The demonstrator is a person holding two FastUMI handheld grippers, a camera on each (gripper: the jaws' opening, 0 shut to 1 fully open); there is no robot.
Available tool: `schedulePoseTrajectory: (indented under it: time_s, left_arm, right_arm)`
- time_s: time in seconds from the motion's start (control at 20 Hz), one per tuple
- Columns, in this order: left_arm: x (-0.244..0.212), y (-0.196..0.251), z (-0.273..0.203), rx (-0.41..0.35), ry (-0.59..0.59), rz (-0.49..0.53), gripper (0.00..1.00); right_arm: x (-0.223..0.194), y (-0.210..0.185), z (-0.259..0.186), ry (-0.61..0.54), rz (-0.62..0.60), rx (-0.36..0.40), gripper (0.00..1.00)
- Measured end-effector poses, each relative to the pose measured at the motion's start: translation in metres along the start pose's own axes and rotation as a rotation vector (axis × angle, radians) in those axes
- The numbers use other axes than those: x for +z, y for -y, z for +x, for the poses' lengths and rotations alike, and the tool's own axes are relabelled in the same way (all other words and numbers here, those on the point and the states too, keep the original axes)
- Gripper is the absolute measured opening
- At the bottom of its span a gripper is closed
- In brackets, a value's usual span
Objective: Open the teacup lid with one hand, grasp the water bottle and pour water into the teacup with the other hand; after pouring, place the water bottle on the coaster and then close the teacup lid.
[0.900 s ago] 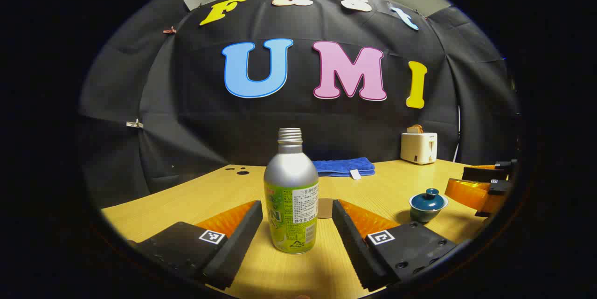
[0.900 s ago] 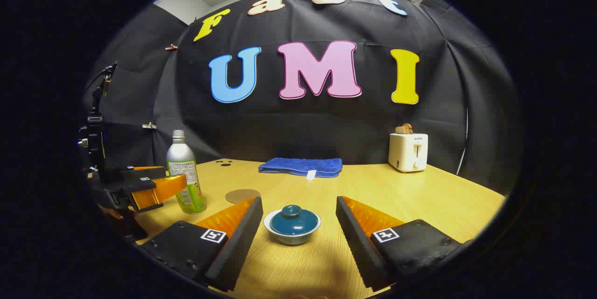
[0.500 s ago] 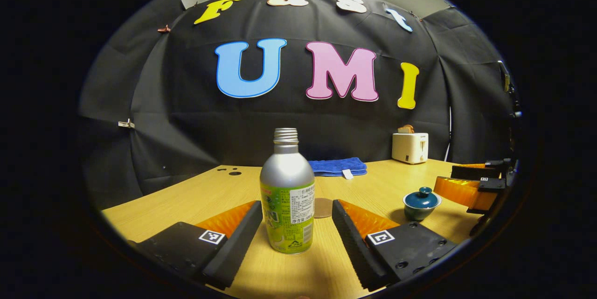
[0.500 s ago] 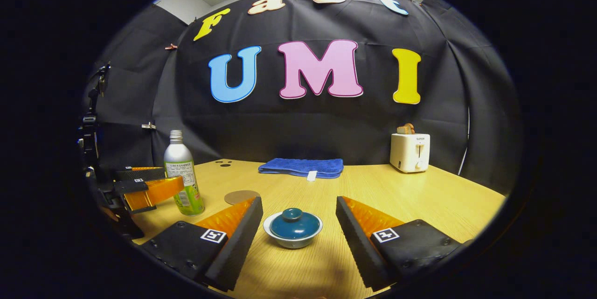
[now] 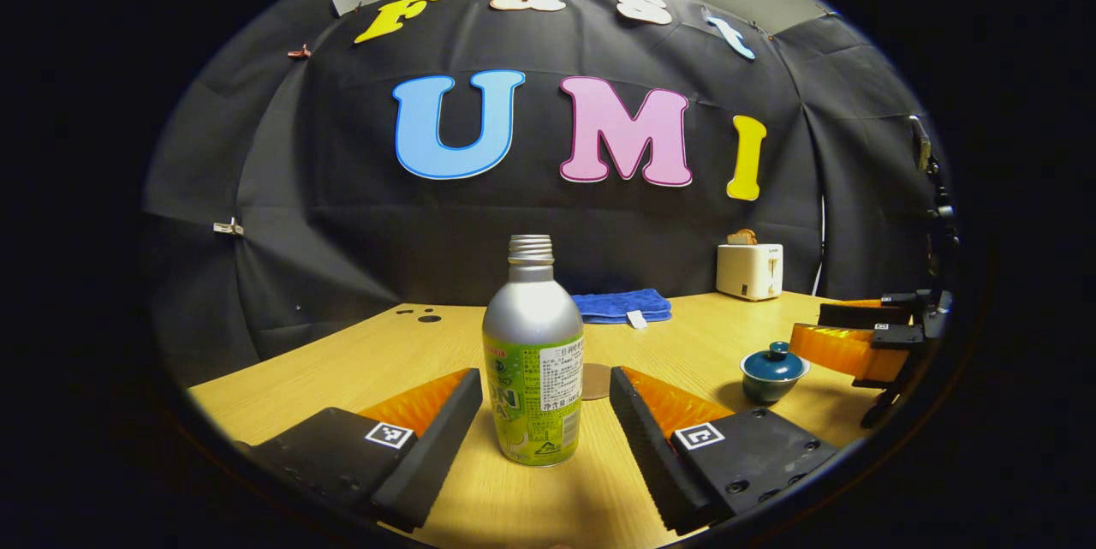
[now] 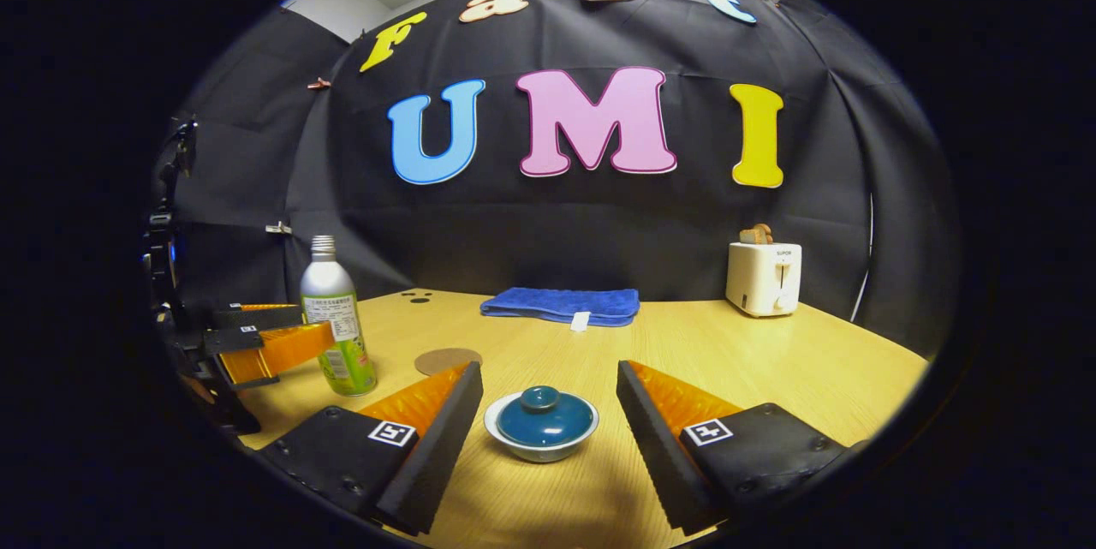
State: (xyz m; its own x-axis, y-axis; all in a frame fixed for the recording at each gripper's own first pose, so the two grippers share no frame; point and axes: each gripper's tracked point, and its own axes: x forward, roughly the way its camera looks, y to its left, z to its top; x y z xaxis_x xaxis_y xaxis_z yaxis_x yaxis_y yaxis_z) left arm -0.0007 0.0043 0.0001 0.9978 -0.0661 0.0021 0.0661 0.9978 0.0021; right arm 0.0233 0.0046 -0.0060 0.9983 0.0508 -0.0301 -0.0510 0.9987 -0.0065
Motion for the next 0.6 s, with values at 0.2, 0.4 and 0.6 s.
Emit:
schedulePoseTrajectory:
  time_s: [0.2, 0.4, 0.6]
  left_arm:
    - [0.0, 0.0, 0.0, 0.0, 0.001, 0.0, 0.95]
    - [-0.001, 0.0, 0.001, 0.0, 0.001, 0.0, 0.95]
    - [-0.001, 0.001, 0.001, 0.0, 0.002, 0.0, 0.95]
  right_arm:
    - [-0.014, -0.002, 0.02, -0.092, -0.043, 0.0, 0.85]
    - [-0.033, -0.007, 0.035, -0.202, -0.08, 0.02, 0.71]
    - [-0.035, -0.012, 0.041, -0.219, -0.113, 0.038, 0.63]
